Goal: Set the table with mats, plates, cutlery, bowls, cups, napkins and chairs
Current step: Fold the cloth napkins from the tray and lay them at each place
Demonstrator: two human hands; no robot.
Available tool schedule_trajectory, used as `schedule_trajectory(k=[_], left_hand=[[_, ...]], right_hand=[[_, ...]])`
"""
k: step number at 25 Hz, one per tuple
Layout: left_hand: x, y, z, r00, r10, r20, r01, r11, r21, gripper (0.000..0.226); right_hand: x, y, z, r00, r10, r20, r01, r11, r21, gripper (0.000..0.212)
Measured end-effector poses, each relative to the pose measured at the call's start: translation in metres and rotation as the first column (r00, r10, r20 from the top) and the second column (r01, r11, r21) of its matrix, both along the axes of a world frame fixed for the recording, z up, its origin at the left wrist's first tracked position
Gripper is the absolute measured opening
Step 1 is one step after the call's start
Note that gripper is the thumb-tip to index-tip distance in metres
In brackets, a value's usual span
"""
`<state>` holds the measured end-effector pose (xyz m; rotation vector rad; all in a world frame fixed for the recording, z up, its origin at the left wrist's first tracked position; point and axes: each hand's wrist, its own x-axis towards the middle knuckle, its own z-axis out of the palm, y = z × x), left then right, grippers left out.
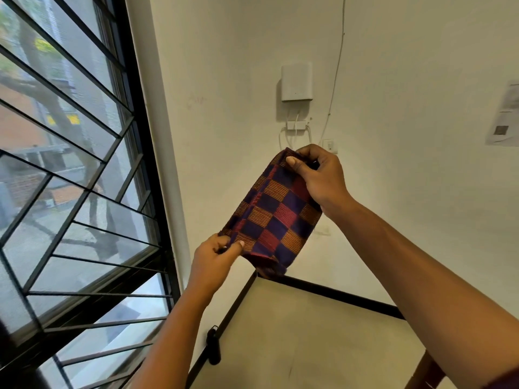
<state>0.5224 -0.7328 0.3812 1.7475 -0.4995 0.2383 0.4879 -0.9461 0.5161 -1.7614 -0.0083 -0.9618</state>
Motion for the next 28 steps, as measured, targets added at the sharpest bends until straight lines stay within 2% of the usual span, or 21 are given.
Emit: schedule_trajectory(k=[2,3,4,6,7,8,11,13,16,19,23,24,26,28], left_hand=[[-0.008,-0.001,-0.003,0.995,0.064,-0.075,-0.081,0.963,-0.258,0.014],[-0.018,-0.005,-0.007,0.992,0.077,-0.102,-0.108,0.932,-0.345,0.026],[-0.030,-0.010,-0.012,0.988,0.132,-0.084,-0.154,0.917,-0.368,0.042],[-0.050,-0.022,-0.026,0.933,0.341,0.111,-0.299,0.911,-0.285,0.067],[-0.056,-0.028,-0.034,0.882,0.416,0.221,-0.369,0.902,-0.225,0.070],[-0.059,-0.032,-0.039,0.850,0.455,0.266,-0.422,0.890,-0.171,0.067],[-0.058,-0.039,-0.039,0.869,0.470,0.156,-0.458,0.882,-0.109,0.043],[-0.051,-0.038,-0.041,0.899,0.433,0.066,-0.426,0.899,-0.098,0.042],[-0.052,-0.042,-0.046,0.957,0.284,-0.059,-0.289,0.954,-0.085,0.055],[-0.069,-0.049,-0.052,0.988,0.130,-0.080,-0.140,0.981,-0.137,0.041],[-0.073,-0.053,-0.054,0.992,0.098,-0.083,-0.110,0.980,-0.165,0.018],[-0.071,-0.053,-0.055,0.988,0.090,-0.125,-0.115,0.970,-0.215,0.012],[-0.065,-0.050,-0.057,0.949,0.002,-0.315,-0.136,0.904,-0.404,0.008],[-0.060,-0.046,-0.049,0.846,-0.237,-0.478,-0.175,0.723,-0.668,0.012]], right_hand=[[0.000,0.003,-0.008,1.000,0.024,-0.002,-0.023,0.984,0.175,0.005],[0.002,0.006,-0.012,1.000,0.012,0.001,-0.012,0.966,0.258,0.006],[0.005,0.008,-0.015,1.000,-0.016,-0.005,0.017,0.946,0.324,0.007],[0.010,0.013,-0.020,0.997,-0.066,-0.027,0.071,0.912,0.404,0.009],[0.012,0.017,-0.023,0.997,-0.070,-0.029,0.076,0.898,0.433,0.009],[0.013,0.020,-0.025,0.998,-0.063,-0.021,0.065,0.887,0.457,0.010],[0.013,0.027,-0.027,0.998,-0.062,-0.012,0.060,0.878,0.474,0.011],[0.011,0.029,-0.027,0.997,-0.080,-0.020,0.080,0.876,0.475,0.013],[0.011,0.030,-0.027,0.995,-0.101,-0.025,0.100,0.870,0.483,0.012],[0.009,0.032,-0.027,0.994,-0.099,-0.036,0.104,0.866,0.490,0.011],[0.008,0.029,-0.027,0.993,-0.111,-0.039,0.117,0.868,0.483,0.010],[0.008,0.028,-0.028,0.993,-0.117,-0.034,0.119,0.866,0.486,0.010],[0.009,0.026,-0.032,0.990,-0.140,-0.032,0.138,0.863,0.487,0.011],[0.008,0.020,-0.036,0.983,-0.177,-0.051,0.180,0.864,0.471,0.010]])
